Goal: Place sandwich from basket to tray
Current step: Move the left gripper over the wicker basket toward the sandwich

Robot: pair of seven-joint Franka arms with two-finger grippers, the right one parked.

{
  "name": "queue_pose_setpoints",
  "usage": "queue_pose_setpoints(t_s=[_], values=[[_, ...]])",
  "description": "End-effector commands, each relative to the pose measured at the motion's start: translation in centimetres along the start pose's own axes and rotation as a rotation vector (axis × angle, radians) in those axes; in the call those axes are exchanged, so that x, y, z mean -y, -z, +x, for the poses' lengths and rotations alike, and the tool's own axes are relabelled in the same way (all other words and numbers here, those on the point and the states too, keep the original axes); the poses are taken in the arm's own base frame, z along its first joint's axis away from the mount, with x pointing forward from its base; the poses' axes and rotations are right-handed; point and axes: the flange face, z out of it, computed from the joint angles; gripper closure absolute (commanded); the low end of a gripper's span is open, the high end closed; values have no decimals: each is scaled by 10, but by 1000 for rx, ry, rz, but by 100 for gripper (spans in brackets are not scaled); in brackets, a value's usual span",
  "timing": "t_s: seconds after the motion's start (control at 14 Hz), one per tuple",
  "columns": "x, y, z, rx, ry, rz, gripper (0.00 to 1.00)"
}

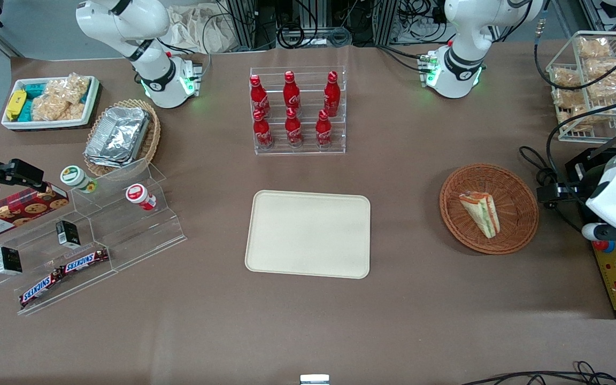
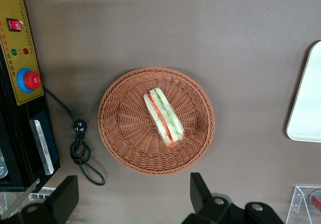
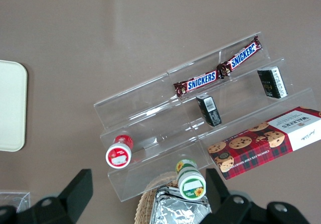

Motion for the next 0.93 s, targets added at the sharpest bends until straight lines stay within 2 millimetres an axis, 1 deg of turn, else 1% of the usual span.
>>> queue_pose_setpoints(t_s=[0.0,0.29,0.5,0.79,0.86], values=[[-1,4,1,-7,-2,18,1],[-2,4,1,-6,2,16,1],[-1,-1,1,5,-3,13,1],[-3,-32,0,72,-6,21,1],[-7,-46,-1,103,-10,23,1]])
